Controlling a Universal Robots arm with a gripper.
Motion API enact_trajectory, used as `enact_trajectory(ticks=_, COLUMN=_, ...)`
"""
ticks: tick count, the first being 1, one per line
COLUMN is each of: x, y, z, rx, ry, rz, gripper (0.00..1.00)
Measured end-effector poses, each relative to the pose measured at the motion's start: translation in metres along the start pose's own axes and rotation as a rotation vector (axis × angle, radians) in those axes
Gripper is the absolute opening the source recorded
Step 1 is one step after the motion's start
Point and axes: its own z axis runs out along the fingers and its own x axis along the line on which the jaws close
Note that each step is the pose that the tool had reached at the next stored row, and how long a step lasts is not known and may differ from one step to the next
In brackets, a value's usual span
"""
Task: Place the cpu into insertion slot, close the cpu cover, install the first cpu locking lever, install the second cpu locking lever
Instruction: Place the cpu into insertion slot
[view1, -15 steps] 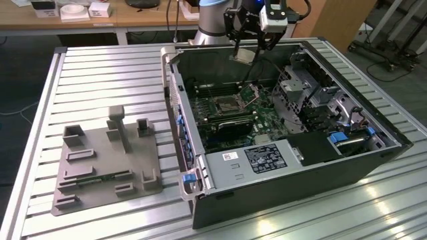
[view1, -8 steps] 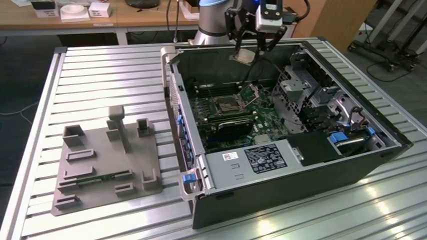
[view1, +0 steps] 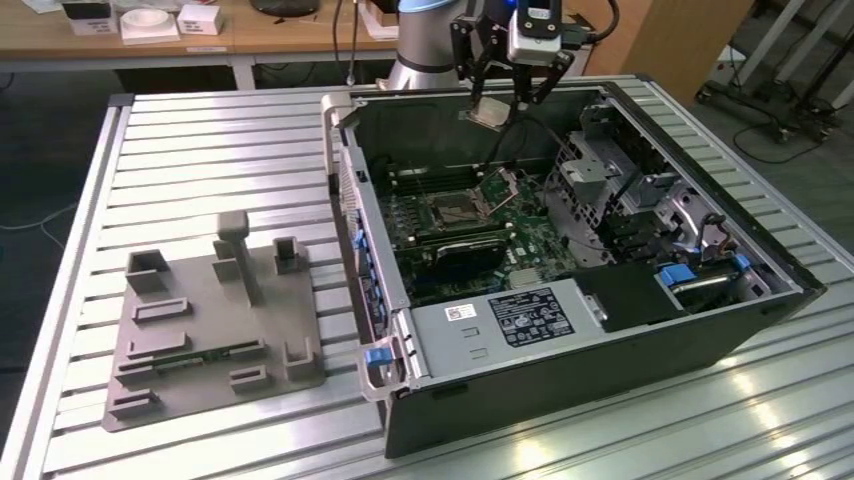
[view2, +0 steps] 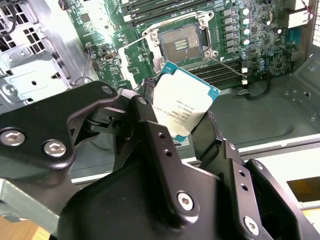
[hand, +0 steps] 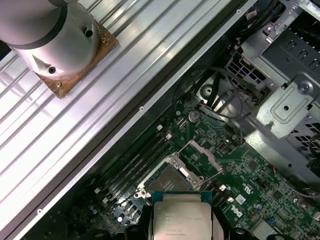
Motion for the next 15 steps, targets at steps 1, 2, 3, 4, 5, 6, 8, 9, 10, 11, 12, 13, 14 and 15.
enact_trajectory(ticks=1, x=0.0, y=0.0, z=0.0, rx=0.0, ry=0.0, rz=0.0, gripper=0.54)
enact_trajectory(ticks=2, x=0.0, y=0.0, z=0.0002, rx=0.0, ry=0.0, rz=0.001, gripper=0.54)
enact_trajectory(ticks=3, x=0.0, y=0.0, z=0.0003, rx=0.0, ry=-0.0001, rz=0.001, gripper=0.54)
enact_trajectory(ticks=4, x=0.0, y=0.0, z=0.0005, rx=0.0, ry=-0.0001, rz=0.001, gripper=0.54)
enact_trajectory(ticks=5, x=0.0, y=-0.0001, z=0.0006, rx=-0.0001, ry=-0.0001, rz=0.002, gripper=0.54)
enact_trajectory(ticks=6, x=0.0, y=-0.0001, z=0.0007, rx=0.0, ry=-0.0002, rz=0.002, gripper=0.54)
enact_trajectory(ticks=8, x=0.0, y=-0.0001, z=0.0008, rx=0.0, ry=-0.0002, rz=0.003, gripper=0.54)
enact_trajectory(ticks=9, x=0.0, y=-0.0001, z=0.0009, rx=-0.0001, ry=-0.0003, rz=0.003, gripper=0.54)
enact_trajectory(ticks=10, x=0.0, y=-0.0001, z=0.0008, rx=0.0, ry=-0.0004, rz=0.004, gripper=0.54)
enact_trajectory(ticks=11, x=0.0, y=-0.0001, z=0.0009, rx=-0.0001, ry=-0.0008, rz=0.008, gripper=0.54)
enact_trajectory(ticks=12, x=0.0, y=-0.0001, z=0.0009, rx=-0.0003, ry=-0.0012, rz=0.013, gripper=0.54)
enact_trajectory(ticks=13, x=0.0, y=-0.0001, z=0.001, rx=-0.0005, ry=-0.0018, rz=0.021, gripper=0.54)
enact_trajectory(ticks=14, x=0.0, y=-0.0001, z=0.0011, rx=-0.0007, ry=-0.0026, rz=0.029, gripper=0.54)
enact_trajectory(ticks=15, x=0.0, y=-0.0001, z=0.0011, rx=-0.0008, ry=-0.0035, rz=0.039, gripper=0.54)
